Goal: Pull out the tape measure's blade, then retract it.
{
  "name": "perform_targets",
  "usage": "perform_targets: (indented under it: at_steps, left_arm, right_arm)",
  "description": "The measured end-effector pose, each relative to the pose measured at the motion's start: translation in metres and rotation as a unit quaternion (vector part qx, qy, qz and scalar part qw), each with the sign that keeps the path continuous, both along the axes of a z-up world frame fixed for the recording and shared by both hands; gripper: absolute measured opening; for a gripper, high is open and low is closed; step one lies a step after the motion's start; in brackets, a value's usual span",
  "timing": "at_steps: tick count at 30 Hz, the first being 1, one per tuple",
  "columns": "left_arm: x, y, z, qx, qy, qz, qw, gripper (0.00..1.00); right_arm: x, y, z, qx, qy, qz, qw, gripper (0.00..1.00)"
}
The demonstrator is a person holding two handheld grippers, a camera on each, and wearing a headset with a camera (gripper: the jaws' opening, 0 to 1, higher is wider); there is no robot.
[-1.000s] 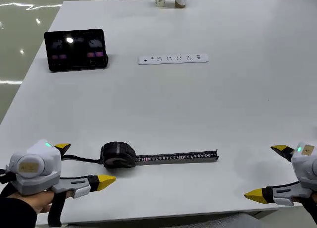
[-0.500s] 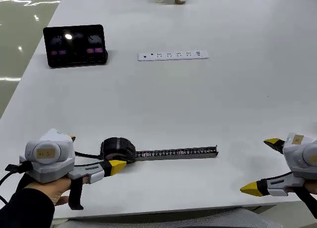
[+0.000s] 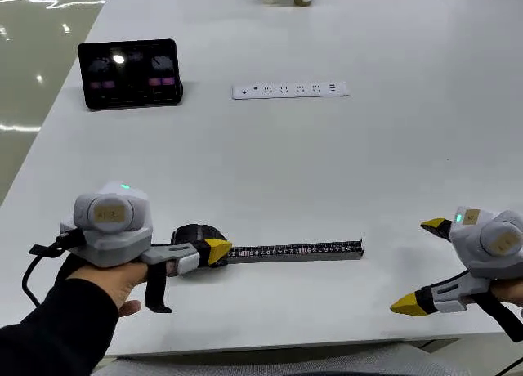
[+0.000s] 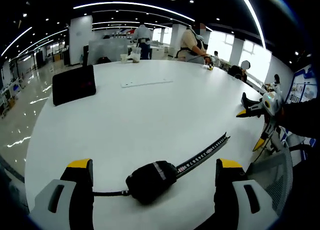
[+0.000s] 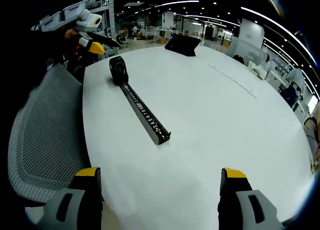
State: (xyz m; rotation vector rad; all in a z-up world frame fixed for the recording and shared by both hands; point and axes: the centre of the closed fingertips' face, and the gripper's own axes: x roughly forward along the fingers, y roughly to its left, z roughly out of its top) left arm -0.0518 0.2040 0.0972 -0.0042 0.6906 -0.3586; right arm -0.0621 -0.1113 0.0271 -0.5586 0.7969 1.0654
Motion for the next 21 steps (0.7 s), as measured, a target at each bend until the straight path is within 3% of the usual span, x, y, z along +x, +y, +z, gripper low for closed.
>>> perform_targets:
  at_steps: [1,2,3,8,11,12,17,21]
  left_arm:
    - [0.000,-0.003,0.000,-0.004,0.006,-0.001,1.0000,0.99]
    - [-0.003,-0.008,-0.003,-0.012,0.026,0.004,0.9996,0.99]
    - [-0.001,-0.009,-0.001,-0.014,0.027,0.008,0.9995,0.99]
    - [0.009,-0.016,0.006,-0.018,0.006,0.034,0.9992,0.99]
    - [0.019,-0.012,0.009,-0.067,0.000,0.113,0.9913,0.99]
    - [0.020,-0.011,0.008,-0.070,0.001,0.125,0.9897,0.99]
    - [0.025,-0.014,0.007,-0.066,-0.001,0.154,0.9859,0.99]
    - [0.028,-0.022,0.007,-0.056,-0.013,0.158,0.9857,0.99]
  right_arm:
    - [0.002,0.000,0.000,-0.002,0.001,0.001,1.0000,0.99]
    - [0.004,0.001,0.000,-0.003,0.002,0.003,1.0000,0.99]
    - [0.007,0.001,0.000,-0.003,0.001,0.005,1.0000,0.99]
    - [0.014,0.007,0.000,-0.011,-0.003,0.023,0.9997,0.99]
    - [0.019,0.011,-0.003,-0.020,-0.003,0.037,0.9991,0.99]
    - [0.021,0.012,-0.004,-0.022,-0.004,0.040,0.9989,0.99]
    - [0.029,0.020,-0.004,-0.028,-0.004,0.057,0.9980,0.99]
    - [0.036,0.027,-0.004,-0.033,-0.006,0.069,0.9971,0.99]
